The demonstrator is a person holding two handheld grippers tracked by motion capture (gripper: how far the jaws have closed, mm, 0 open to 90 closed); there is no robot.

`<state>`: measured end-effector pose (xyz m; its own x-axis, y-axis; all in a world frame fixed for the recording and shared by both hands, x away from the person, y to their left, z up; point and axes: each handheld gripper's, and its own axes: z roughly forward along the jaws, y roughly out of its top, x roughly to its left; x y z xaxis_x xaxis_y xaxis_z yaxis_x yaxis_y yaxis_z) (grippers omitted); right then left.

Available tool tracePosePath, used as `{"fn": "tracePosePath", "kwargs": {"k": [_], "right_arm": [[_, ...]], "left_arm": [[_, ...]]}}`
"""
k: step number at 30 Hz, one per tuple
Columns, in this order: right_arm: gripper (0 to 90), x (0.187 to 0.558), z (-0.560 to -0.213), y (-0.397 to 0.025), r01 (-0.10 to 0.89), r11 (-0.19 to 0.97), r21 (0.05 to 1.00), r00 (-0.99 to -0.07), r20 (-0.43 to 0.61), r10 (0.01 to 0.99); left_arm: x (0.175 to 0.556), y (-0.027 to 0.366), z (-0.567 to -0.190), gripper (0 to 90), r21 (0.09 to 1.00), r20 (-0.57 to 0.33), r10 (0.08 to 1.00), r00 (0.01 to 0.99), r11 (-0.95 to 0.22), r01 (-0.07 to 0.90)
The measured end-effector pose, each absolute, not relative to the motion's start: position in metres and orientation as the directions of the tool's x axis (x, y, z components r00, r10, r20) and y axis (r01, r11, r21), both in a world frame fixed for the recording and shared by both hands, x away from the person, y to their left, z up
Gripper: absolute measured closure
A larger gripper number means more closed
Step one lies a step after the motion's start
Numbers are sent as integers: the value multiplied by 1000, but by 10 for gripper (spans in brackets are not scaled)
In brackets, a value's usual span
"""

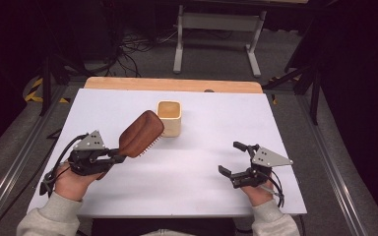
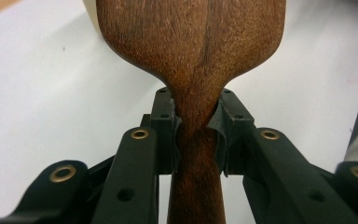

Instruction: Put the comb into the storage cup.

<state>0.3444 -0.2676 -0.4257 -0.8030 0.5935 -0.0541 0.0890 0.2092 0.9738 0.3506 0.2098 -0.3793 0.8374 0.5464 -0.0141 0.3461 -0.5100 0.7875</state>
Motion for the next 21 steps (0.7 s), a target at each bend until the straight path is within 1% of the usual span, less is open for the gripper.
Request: {"fn": "tracePosePath", "kwargs": {"k": [10, 11, 15, 19, 21], "right_arm": [[25, 344, -424, -258, 92, 226, 970, -822, -54, 567], [25, 344, -424, -257, 91, 227, 970, -823, -55, 565], [25, 344, -424, -255, 90, 230, 969, -828, -56, 559], [25, 344, -423, -253, 92, 229, 969, -832, -52, 552], [26, 343, -422, -251, 94, 235, 968, -834, -52, 549]], "left_arm": [[348, 186, -386, 729, 841, -11, 506, 862, -462, 282], [348, 179, -388, 729, 848, -11, 498, 867, -454, 272], [349, 168, -391, 729, 856, -26, 475, 879, -444, 265], [348, 157, -395, 728, 871, -10, 476, 880, -428, 241], [348, 154, -399, 729, 880, -22, 471, 882, -410, 241]]}}
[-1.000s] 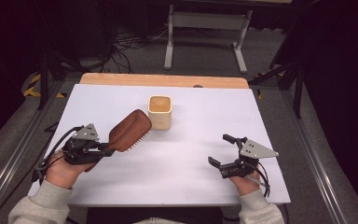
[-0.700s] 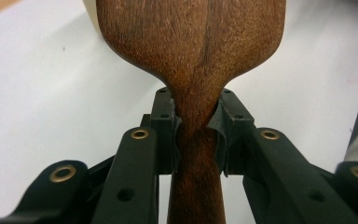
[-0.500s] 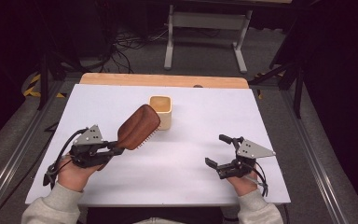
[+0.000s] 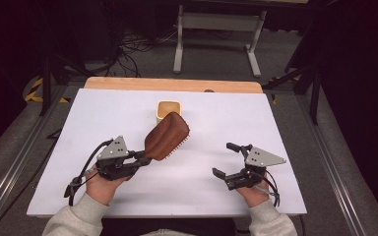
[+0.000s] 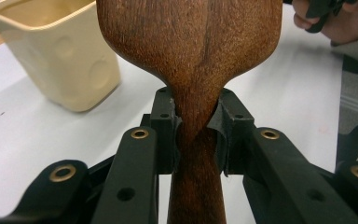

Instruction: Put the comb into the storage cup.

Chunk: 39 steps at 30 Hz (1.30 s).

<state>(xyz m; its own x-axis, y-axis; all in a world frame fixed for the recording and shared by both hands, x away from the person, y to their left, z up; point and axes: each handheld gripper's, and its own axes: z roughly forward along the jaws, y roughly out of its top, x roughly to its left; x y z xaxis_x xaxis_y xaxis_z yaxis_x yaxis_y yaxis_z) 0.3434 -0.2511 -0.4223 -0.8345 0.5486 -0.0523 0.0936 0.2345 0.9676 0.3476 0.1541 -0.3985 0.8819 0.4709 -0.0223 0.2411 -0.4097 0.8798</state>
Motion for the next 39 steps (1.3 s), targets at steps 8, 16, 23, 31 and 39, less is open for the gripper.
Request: {"fn": "tracePosePath", "kwargs": {"k": [8, 16, 23, 31, 39], "right_arm": [[25, 342, -414, -240, 99, 236, 967, -856, -38, 515], [24, 346, -401, -214, 100, 259, 961, -880, -36, 473], [21, 356, -385, -186, 116, 282, 952, -903, -17, 429], [13, 370, -374, -168, 146, 283, 948, -910, 17, 415], [15, 380, -373, -148, 191, 284, 940, -912, 63, 406]], "left_arm": [[347, 149, -406, 728, 889, -24, 471, 882, -393, 234], [346, 148, -409, 728, 890, -20, 479, 878, -392, 234], [345, 148, -408, 728, 891, -5, 486, 874, -395, 224], [344, 147, -409, 728, 891, 1, 488, 873, -397, 221], [343, 144, -409, 729, 888, 5, 485, 875, -405, 219]]}}
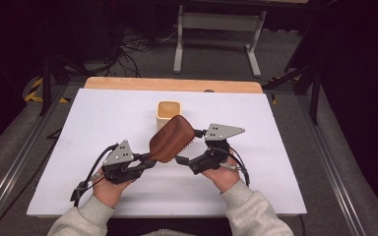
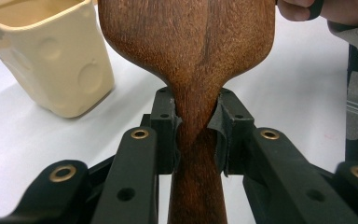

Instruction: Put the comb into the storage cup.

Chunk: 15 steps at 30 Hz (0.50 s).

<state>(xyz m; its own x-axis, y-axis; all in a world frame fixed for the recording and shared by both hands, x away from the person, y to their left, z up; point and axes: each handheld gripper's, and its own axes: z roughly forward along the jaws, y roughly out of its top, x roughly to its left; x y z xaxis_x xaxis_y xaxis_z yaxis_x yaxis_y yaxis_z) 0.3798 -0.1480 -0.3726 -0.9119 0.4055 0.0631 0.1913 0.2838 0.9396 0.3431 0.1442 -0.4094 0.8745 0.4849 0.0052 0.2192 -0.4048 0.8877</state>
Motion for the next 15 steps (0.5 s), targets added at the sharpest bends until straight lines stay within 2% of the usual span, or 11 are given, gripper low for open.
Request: {"fn": "tracePosePath", "kwargs": {"k": [9, 12, 15], "right_arm": [[30, 385, -374, -133, 236, 289, 928, -913, 110, 393], [55, 385, -374, -132, 245, 285, 927, -909, 117, 400], [116, 385, -373, -133, 248, 286, 926, -903, 114, 415]], "left_arm": [[341, 141, -410, 728, 884, 15, 479, 878, -416, 212], [341, 141, -410, 728, 885, 15, 478, 878, -415, 211], [341, 141, -410, 729, 884, 13, 475, 880, -416, 212]]}}
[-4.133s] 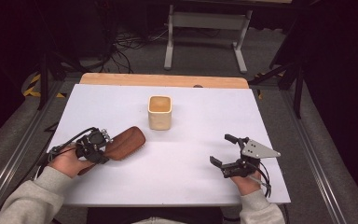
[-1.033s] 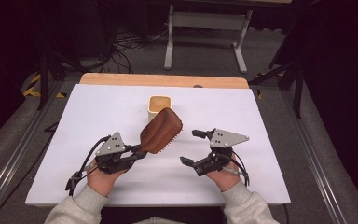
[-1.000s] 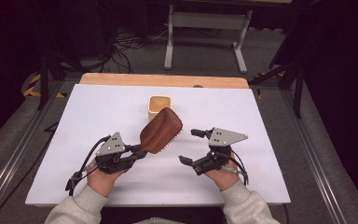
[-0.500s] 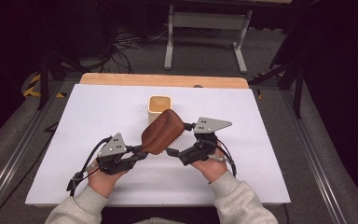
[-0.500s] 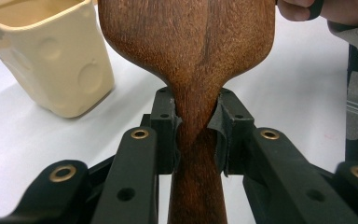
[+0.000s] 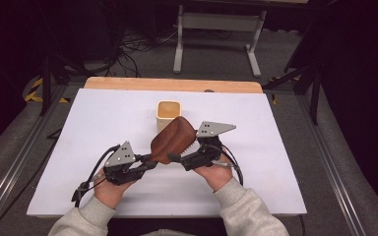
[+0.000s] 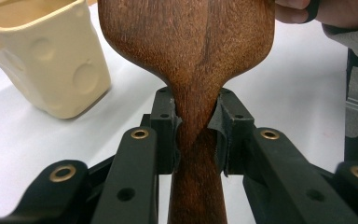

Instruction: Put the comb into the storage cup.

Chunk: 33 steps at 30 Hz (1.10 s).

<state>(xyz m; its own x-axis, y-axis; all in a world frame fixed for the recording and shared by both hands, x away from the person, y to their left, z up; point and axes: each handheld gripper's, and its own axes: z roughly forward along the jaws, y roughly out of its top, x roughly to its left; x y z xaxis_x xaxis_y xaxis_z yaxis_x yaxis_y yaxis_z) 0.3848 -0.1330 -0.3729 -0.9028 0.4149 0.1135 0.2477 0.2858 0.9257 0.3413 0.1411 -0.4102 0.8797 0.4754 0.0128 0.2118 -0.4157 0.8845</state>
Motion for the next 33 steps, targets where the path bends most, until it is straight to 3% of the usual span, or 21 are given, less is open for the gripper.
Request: {"fn": "tracePosePath", "kwargs": {"k": [13, 19, 33], "right_arm": [[326, 385, -369, -138, 292, 269, 918, -900, 168, 403], [465, 383, -362, -138, 293, 262, 920, -913, 188, 362], [596, 374, -348, -129, 248, 310, 918, -943, 154, 296]], "left_arm": [[341, 136, -414, 734, 865, 43, 479, 877, -456, 207], [339, 129, -418, 740, 848, 77, 471, 879, -495, 192], [342, 130, -419, 725, 851, 64, 461, 885, -488, 193]]}}
